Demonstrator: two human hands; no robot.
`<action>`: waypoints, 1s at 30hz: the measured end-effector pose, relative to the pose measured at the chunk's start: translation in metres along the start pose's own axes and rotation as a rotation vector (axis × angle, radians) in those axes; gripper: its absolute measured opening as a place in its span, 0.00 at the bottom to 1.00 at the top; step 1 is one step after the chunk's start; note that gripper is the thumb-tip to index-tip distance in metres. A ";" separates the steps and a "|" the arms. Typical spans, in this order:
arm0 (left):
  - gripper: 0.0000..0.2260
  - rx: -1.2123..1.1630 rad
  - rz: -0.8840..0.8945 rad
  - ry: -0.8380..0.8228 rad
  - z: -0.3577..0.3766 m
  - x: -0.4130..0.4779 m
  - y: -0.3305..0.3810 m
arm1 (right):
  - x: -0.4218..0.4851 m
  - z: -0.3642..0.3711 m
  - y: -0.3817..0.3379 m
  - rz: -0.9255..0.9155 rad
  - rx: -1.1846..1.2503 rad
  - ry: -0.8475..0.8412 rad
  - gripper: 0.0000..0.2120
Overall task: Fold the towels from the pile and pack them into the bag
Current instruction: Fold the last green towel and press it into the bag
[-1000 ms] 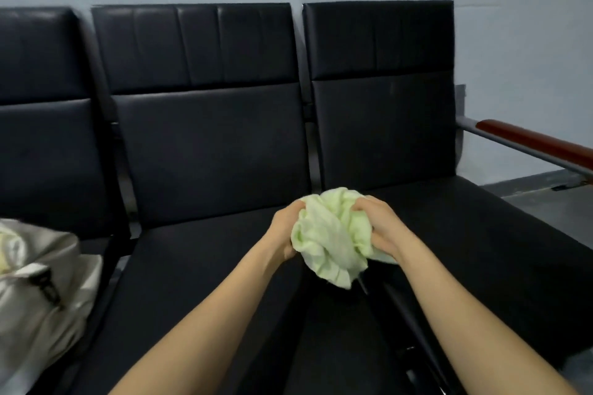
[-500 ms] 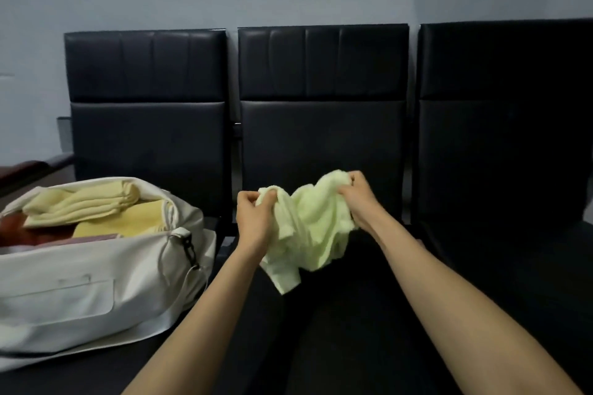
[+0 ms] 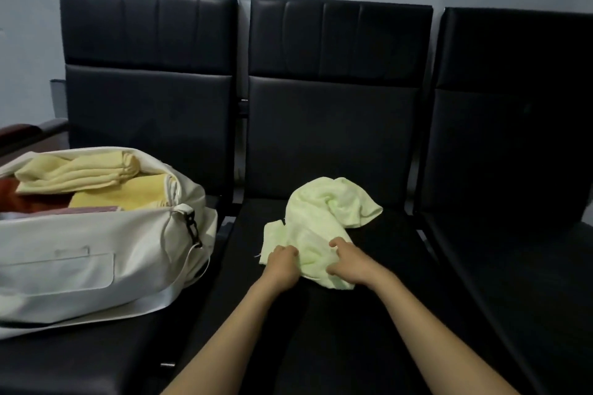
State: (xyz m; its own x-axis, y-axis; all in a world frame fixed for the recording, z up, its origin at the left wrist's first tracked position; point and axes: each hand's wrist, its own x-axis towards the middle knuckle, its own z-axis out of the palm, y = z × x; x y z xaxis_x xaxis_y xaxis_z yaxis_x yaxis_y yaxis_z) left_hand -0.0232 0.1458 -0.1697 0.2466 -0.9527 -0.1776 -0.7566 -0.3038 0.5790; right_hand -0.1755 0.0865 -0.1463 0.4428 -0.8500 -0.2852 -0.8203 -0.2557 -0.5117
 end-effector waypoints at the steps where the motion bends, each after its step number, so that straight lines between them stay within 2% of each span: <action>1: 0.19 0.092 0.035 -0.010 0.006 0.000 -0.003 | -0.003 0.007 0.006 0.014 -0.014 -0.002 0.33; 3: 0.19 0.233 0.052 0.030 0.015 0.001 -0.007 | -0.006 0.018 0.019 0.037 -0.014 0.041 0.35; 4: 0.18 0.294 0.049 0.073 0.017 0.001 -0.009 | -0.007 0.023 0.025 0.031 -0.024 0.074 0.32; 8: 0.14 0.411 0.131 0.179 0.017 0.006 -0.015 | -0.005 0.029 0.039 -0.018 -0.072 0.211 0.12; 9: 0.12 0.335 0.175 0.174 0.014 0.007 -0.014 | -0.005 0.026 0.038 -0.010 0.002 0.257 0.11; 11: 0.10 -0.019 0.182 0.119 0.003 0.001 -0.006 | -0.007 0.017 0.035 -0.009 0.252 0.341 0.10; 13: 0.14 -0.377 0.156 0.071 -0.011 -0.007 0.004 | -0.010 0.005 0.032 -0.031 0.471 0.396 0.11; 15: 0.15 -0.575 0.151 0.100 -0.020 -0.009 0.008 | -0.013 -0.004 0.032 -0.068 0.583 0.454 0.12; 17: 0.15 -0.658 0.126 0.203 -0.025 -0.008 0.005 | -0.016 -0.010 0.036 -0.089 0.613 0.530 0.11; 19: 0.10 -0.498 0.060 0.411 -0.029 -0.003 -0.006 | -0.015 -0.011 0.044 -0.091 0.539 0.631 0.07; 21: 0.08 -0.077 0.015 0.527 -0.027 0.000 -0.020 | -0.012 -0.008 0.051 -0.083 0.435 0.666 0.09; 23: 0.13 0.095 0.051 0.494 -0.021 0.001 -0.026 | -0.010 -0.006 0.053 -0.093 0.346 0.600 0.08; 25: 0.08 0.041 0.152 0.427 -0.016 -0.002 -0.017 | -0.011 -0.005 0.051 -0.126 0.270 0.469 0.05; 27: 0.07 -0.014 0.213 0.239 -0.012 -0.008 -0.004 | -0.014 -0.004 0.048 -0.170 0.231 0.252 0.03; 29: 0.13 0.023 0.174 -0.007 -0.008 -0.015 0.006 | -0.018 0.001 0.047 -0.184 0.117 0.033 0.04; 30: 0.16 0.100 0.147 -0.113 -0.007 -0.019 0.009 | -0.019 0.003 0.047 -0.187 0.017 -0.017 0.07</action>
State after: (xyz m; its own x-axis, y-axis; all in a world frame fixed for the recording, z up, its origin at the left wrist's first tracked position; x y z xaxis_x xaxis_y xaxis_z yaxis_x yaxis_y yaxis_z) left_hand -0.0301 0.1612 -0.1552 0.0636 -0.9801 -0.1883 -0.8371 -0.1551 0.5246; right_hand -0.2213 0.0918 -0.1679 0.5934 -0.7804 -0.1969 -0.7168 -0.4011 -0.5704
